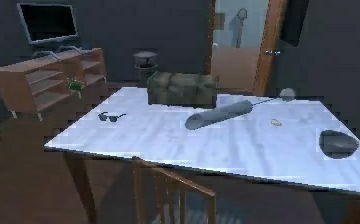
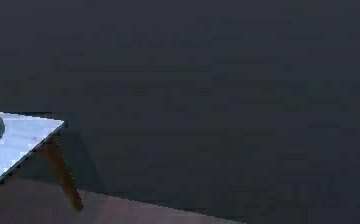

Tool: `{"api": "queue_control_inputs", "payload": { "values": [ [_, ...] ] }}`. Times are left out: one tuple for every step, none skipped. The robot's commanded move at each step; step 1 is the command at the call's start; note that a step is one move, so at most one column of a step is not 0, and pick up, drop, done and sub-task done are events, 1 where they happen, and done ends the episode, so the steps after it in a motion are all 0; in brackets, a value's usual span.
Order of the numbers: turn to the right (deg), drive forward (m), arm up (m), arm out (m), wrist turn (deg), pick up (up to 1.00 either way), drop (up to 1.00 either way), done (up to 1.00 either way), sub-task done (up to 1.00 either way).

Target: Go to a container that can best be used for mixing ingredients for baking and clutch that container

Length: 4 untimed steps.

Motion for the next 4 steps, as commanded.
{"api": "queue_control_inputs", "payload": {
  "values": [
    [45.0, 0.00, 0.00, 0.00, 0.0, 0.00, 0.00, 0.00, 0.00],
    [9.0, 0.00, 0.00, 0.00, 0.0, 0.00, 0.00, 0.00, 0.00],
    [0.0, 0.25, 0.00, 0.00, 0.0, 0.00, 0.00, 0.00, 0.00],
    [-6.0, 0.00, 0.00, 0.00, 0.0, 0.00, 0.00, 0.00, 0.00]
  ]
}}
